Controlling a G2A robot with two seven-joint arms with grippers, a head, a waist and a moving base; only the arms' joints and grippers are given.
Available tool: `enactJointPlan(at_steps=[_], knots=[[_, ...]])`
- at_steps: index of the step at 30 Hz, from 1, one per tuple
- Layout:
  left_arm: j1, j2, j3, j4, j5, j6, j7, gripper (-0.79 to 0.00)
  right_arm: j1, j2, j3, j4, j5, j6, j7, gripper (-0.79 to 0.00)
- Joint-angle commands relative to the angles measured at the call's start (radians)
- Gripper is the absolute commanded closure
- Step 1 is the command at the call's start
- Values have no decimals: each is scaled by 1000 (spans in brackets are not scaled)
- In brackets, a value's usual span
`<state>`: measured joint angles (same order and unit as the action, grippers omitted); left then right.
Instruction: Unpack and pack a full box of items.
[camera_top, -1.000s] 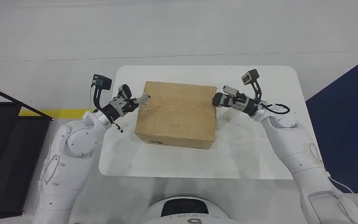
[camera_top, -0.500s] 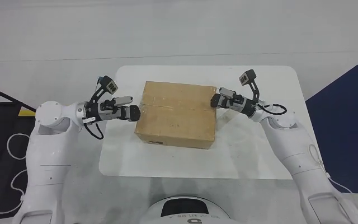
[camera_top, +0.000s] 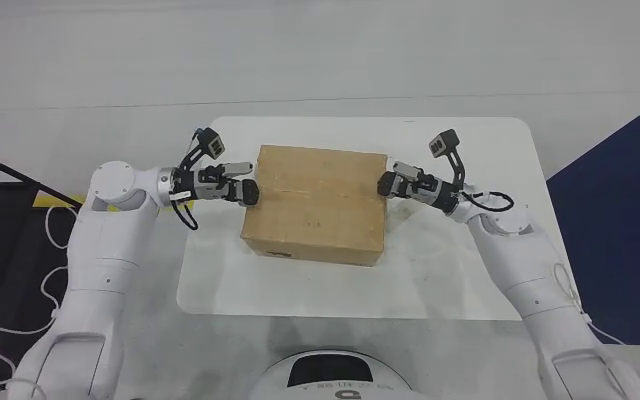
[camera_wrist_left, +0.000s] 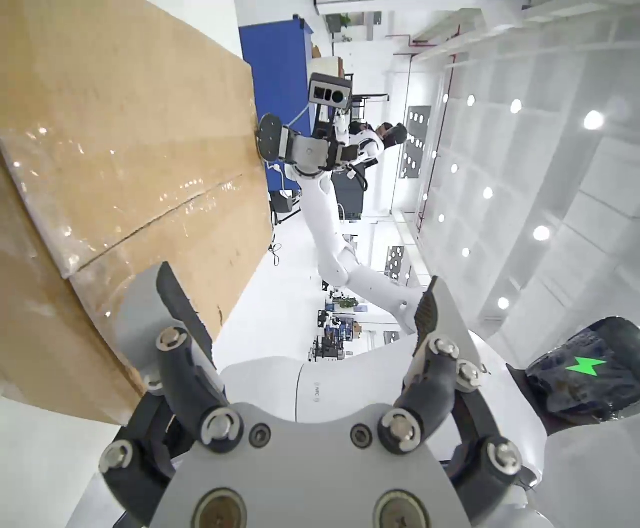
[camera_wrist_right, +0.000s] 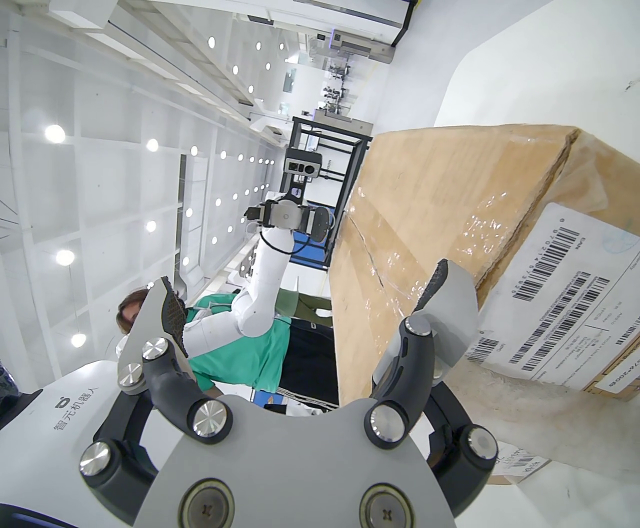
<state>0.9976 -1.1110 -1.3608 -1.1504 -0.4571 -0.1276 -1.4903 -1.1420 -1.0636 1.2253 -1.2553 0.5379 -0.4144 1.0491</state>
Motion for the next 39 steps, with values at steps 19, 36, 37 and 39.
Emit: enactJointPlan(at_steps=[19,36,37,39], knots=[[-111,-22,122,192,-31,-53,18,-785,-112,26,154,-44,120,-109,69,-785],[-111,-22,122,192,-31,-53,18,-785,-193,31,240,-58,67,-301,-55,-785],[-111,-22,122,192,-31,-53,18,-785,-213,32,259,-49,24,-361,-97,-785],[-111,-22,122,192,-31,-53,18,-785,-242,30,274,-39,-42,-427,-173,-785]])
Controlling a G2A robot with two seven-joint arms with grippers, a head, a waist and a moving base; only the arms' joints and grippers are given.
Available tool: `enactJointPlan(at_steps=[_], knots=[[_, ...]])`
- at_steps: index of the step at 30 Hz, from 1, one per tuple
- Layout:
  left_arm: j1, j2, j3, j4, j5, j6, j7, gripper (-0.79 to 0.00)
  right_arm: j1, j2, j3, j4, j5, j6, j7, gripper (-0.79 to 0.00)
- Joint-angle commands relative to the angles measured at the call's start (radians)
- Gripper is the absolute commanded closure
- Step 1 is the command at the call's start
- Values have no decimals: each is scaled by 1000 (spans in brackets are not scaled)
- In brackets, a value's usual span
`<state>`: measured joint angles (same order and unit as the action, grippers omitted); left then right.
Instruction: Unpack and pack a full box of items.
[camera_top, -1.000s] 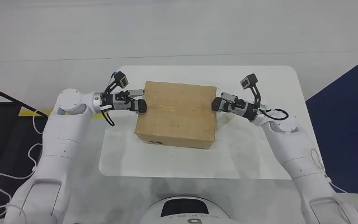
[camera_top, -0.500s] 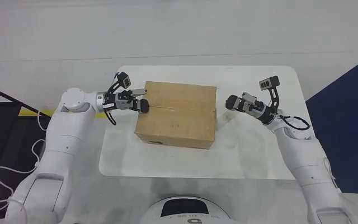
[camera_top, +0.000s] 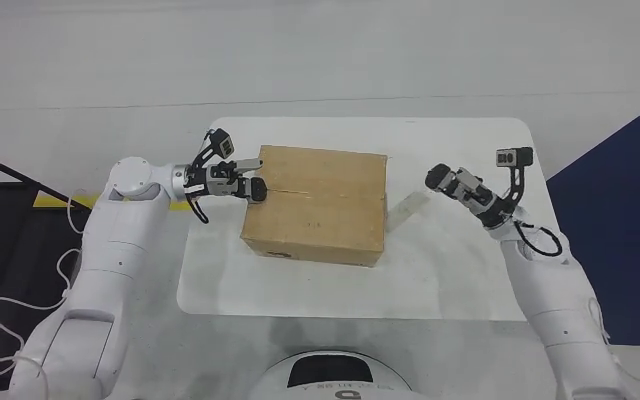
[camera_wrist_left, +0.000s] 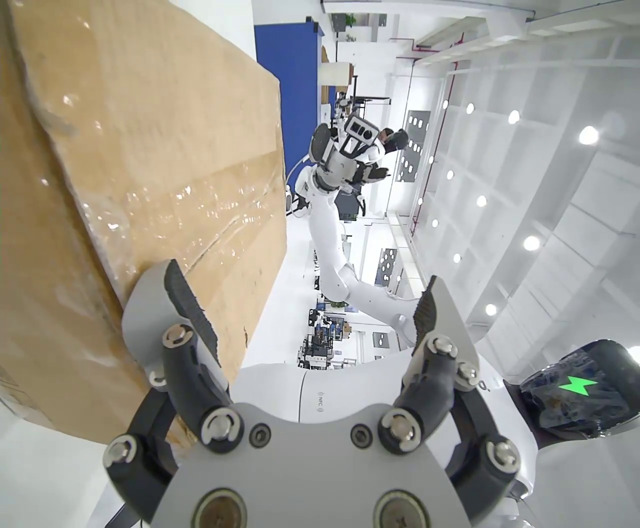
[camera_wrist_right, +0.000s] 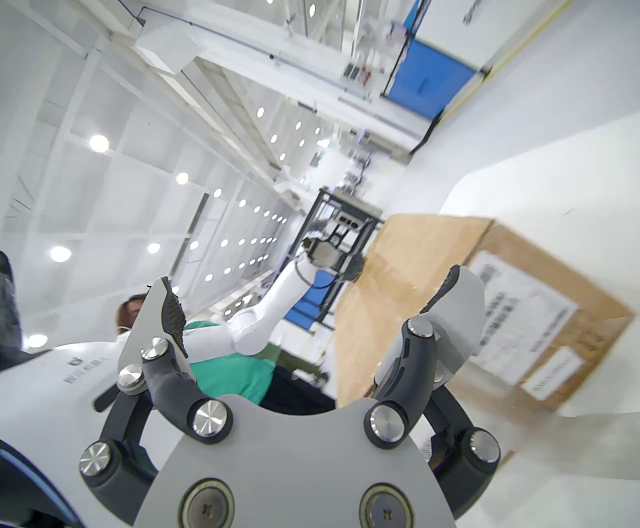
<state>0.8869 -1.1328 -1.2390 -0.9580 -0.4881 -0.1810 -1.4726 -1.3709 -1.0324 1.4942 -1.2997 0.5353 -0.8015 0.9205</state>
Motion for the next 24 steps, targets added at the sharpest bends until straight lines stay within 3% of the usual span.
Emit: enactJointPlan(at_steps=[1,12,17,20,24], knots=[[0,0,0,0,0,0,0,-785,-18,-3,9,15,-71,-44,-79,-785],[0,0,0,0,0,0,0,-785,-18,-3,9,22,-100,-30,-103,-785],[0,0,0,0,0,0,0,-785,-29,1,2,-49,-635,85,-254,-785],[0,0,0,0,0,0,0,-785,-81,1,-9,-139,-914,197,-352,-785],[0,0,0,0,0,0,0,-785,-140,3,-47,-249,-1241,382,-385,-785]])
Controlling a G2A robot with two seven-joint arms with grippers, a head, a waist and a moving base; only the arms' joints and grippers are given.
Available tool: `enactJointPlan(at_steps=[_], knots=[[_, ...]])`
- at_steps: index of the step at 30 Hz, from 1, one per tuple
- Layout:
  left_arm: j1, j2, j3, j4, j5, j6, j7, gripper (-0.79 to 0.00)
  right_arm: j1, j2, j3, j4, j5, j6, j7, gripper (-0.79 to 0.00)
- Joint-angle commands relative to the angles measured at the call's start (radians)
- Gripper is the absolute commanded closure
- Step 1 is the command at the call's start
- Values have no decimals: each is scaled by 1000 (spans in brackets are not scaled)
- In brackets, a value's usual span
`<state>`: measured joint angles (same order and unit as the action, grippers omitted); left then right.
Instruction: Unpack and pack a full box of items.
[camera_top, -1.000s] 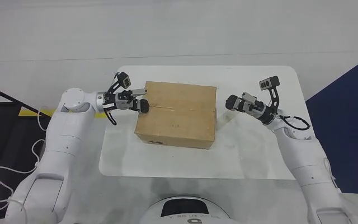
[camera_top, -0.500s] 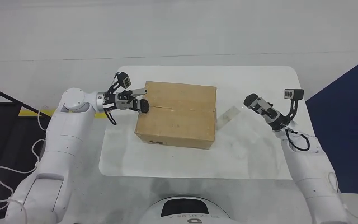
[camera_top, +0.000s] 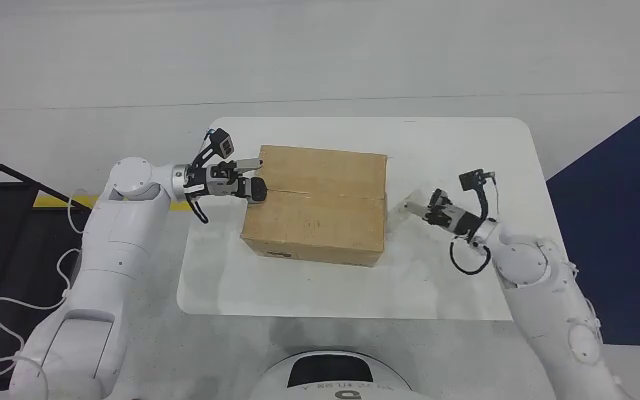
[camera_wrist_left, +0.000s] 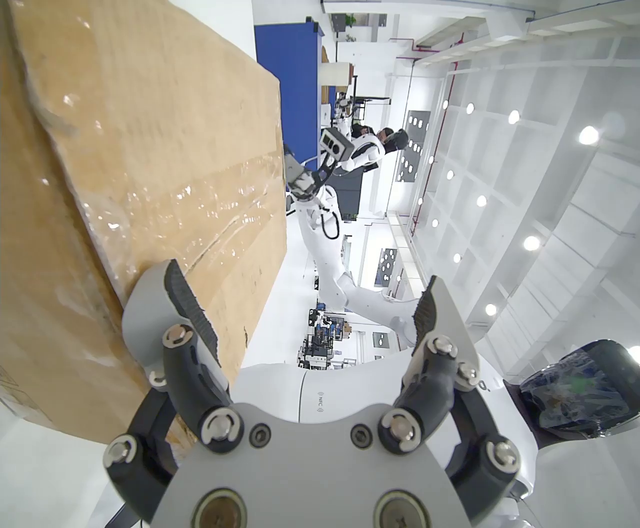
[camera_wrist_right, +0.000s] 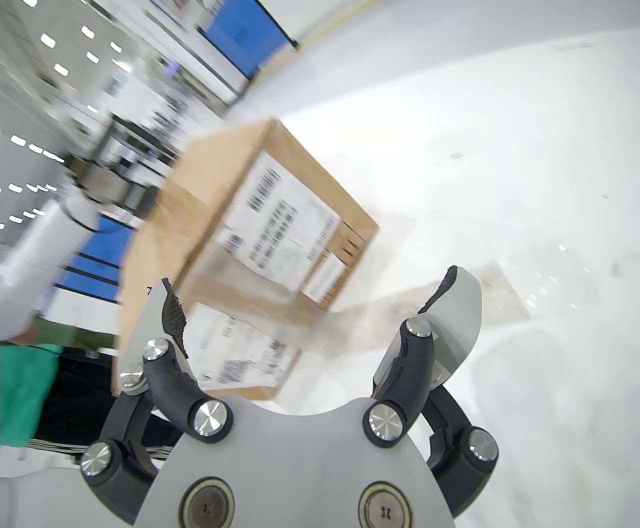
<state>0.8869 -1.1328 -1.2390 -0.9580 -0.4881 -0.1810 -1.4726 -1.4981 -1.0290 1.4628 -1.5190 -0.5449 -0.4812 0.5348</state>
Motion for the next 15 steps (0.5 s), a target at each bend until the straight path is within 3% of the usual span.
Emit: enactJointPlan(at_steps=[1,8,15], knots=[[0,0,0,0,0,0,0,-785,-25,-1,-30,-56,-219,104,-9,-785],[0,0,0,0,0,0,0,-785,-76,-9,-97,-156,-406,233,-91,-785],[0,0,0,0,0,0,0,-785,-77,-19,-118,-168,-353,218,-179,-785]])
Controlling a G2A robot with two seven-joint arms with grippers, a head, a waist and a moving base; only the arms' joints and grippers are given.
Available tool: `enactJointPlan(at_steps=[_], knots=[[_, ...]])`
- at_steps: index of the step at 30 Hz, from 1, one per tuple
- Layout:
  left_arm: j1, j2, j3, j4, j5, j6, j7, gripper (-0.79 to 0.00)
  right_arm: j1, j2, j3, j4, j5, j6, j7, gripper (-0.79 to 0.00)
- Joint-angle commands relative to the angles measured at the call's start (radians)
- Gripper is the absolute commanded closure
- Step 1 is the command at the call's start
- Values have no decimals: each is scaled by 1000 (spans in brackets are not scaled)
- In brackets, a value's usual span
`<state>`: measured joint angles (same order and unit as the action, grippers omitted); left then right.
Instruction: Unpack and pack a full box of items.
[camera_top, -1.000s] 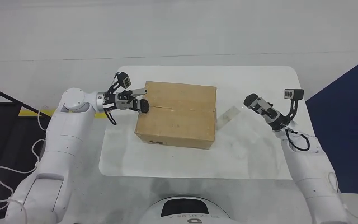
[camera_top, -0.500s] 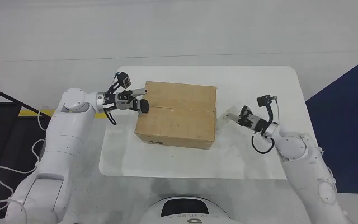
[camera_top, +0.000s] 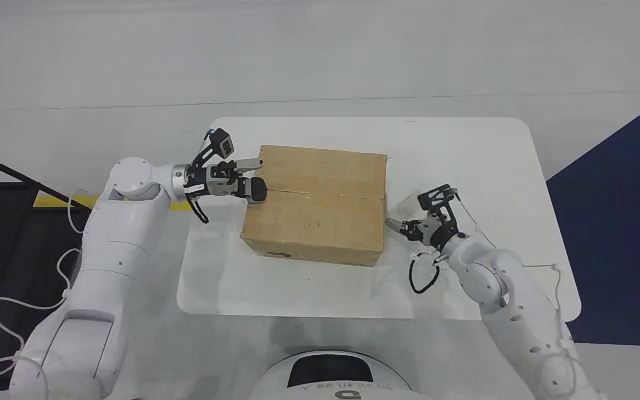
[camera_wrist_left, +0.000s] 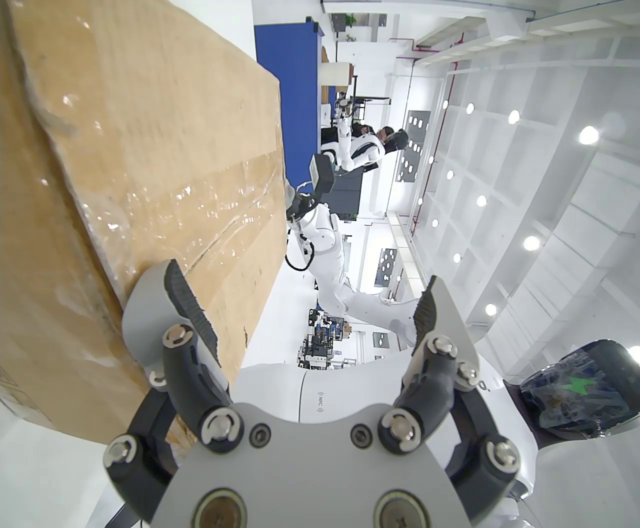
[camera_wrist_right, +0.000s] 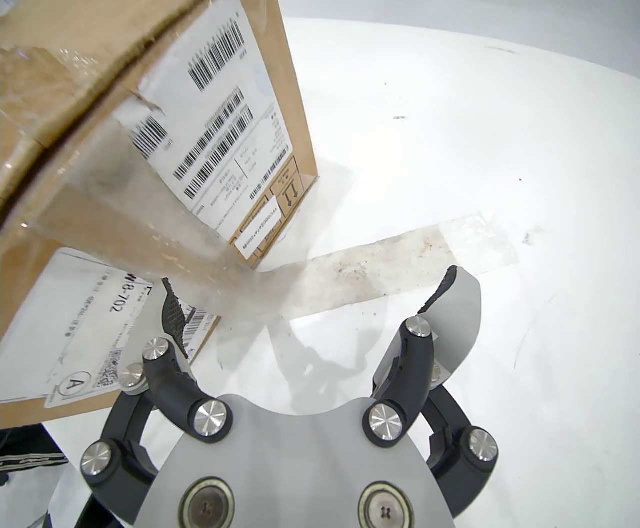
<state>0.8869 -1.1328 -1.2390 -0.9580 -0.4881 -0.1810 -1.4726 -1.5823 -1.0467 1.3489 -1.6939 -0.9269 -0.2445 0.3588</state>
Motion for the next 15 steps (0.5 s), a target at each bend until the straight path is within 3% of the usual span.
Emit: enactJointPlan(at_steps=[1,8,15], knots=[[0,0,0,0,0,0,0,-785,21,-3,-6,19,49,-32,0,-785],[0,0,0,0,0,0,0,-785,123,-19,-28,109,155,-39,-51,-785],[0,0,0,0,0,0,0,-785,148,-30,-41,134,184,-20,-122,-785]])
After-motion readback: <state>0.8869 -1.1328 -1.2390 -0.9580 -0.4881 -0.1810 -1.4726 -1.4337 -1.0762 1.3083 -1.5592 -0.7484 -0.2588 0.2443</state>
